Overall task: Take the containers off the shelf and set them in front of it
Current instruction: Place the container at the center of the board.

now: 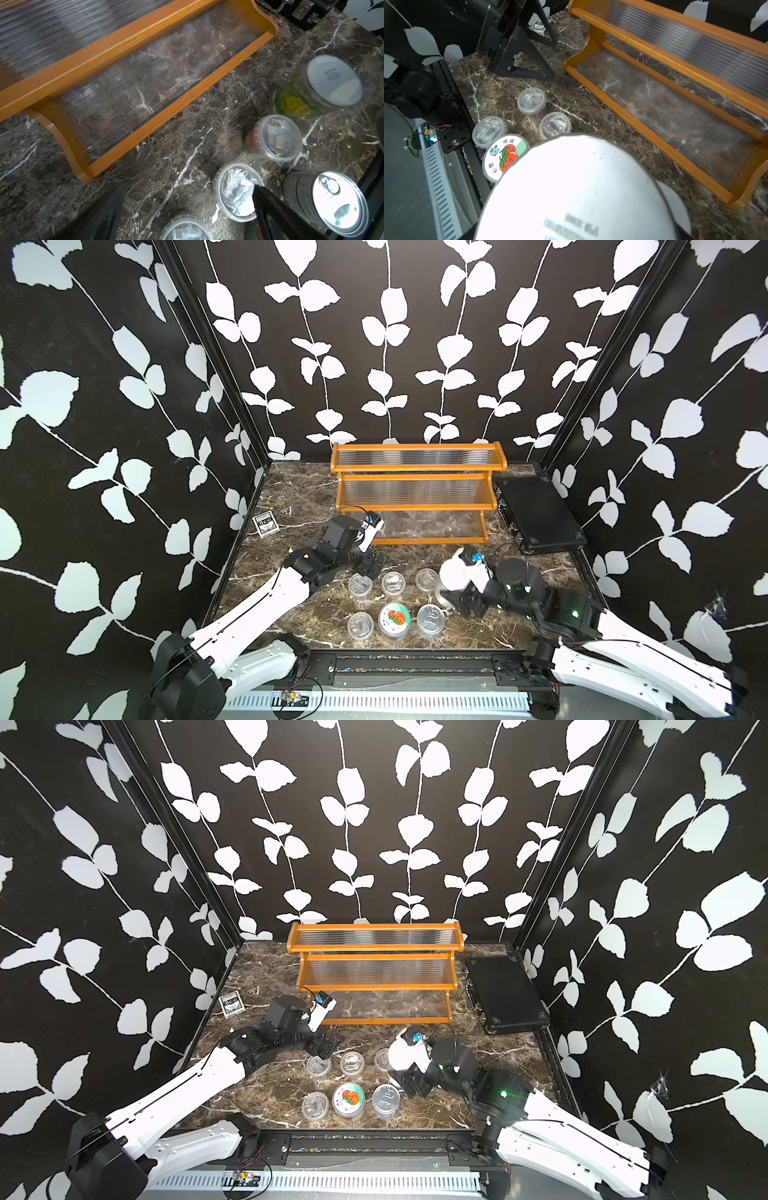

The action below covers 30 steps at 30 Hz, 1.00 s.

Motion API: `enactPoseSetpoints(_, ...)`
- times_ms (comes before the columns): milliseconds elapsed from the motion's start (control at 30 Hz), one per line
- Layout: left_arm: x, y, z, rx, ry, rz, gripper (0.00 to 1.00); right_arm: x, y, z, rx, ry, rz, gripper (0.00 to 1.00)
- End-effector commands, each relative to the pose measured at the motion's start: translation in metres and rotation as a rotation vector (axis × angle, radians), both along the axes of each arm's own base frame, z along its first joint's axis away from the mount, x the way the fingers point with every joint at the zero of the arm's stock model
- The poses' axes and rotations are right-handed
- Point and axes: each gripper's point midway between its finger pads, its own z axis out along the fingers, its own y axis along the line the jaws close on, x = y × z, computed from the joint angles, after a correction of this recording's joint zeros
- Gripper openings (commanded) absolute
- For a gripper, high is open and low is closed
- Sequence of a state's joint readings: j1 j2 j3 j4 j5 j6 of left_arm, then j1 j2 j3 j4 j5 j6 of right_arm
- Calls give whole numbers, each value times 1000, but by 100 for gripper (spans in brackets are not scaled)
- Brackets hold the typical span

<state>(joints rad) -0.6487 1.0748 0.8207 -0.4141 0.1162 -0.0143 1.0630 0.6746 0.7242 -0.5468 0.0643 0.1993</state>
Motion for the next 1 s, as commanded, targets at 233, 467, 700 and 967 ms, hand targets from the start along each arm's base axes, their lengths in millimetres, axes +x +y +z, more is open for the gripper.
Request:
enactPoseSetpoints(233,-26,-28,18,-163,67,-163,99,-14,-50,-40,-194,67,-203,68)
enactPoseSetpoints(467,-54,-39,23,-197,105,-252,99,-11,-35,-70,-136,40,-200,71)
enactPoseSetpoints(700,-77,-49,13,-179,131,-302,99,-10,-37,-108,-135,80,-243,71)
enactPoseSetpoints(967,-75,-42,8,-151,111,-278,99,-10,-44,-127,-153,107,-285,72)
